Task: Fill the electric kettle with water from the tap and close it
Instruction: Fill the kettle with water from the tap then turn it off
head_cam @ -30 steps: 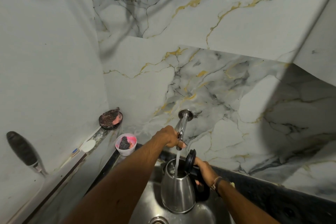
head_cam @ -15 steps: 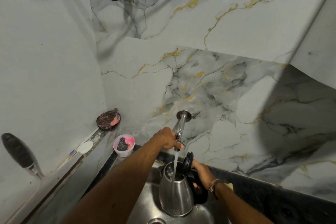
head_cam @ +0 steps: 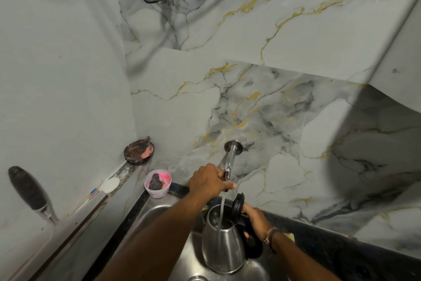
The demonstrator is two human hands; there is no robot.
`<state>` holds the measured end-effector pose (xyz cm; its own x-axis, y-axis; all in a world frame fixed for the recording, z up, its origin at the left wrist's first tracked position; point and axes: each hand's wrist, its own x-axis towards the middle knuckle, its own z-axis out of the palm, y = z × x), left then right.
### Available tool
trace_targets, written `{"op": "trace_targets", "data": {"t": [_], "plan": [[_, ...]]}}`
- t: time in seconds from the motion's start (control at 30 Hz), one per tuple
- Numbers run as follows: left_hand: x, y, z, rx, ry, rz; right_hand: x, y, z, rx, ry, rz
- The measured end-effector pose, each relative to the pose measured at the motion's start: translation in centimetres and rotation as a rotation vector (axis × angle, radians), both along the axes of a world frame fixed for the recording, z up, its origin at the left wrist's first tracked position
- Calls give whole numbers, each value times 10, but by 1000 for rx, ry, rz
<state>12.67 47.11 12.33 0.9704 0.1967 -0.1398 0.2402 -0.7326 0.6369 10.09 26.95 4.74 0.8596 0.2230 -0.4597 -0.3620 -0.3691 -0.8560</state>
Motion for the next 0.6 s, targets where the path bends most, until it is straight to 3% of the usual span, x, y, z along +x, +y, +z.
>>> {"op": "trace_targets", "data": {"t": [0.13, 0.3, 0.37, 0.47, 0.53, 0.6], "plan": [[-9, -15, -2, 119, -115, 129, -3, 1, -3, 19, 17, -28], [-13, -13, -10, 98, -148, 109, -3, 1, -3, 40, 8, -29], [-18, -5, -24, -126, -151, 68, -4, -2, -3, 54, -7, -17], [-42, 16, -58, -656, -57, 108, -9, -10, -2, 29, -41, 8], [-69, 29, -93, -826, 21, 125, -12, -19, -2, 8, -53, -9], [-105, 31, -131, -847, 88, 122, -18, -29, 0, 23, -76, -19]]}}
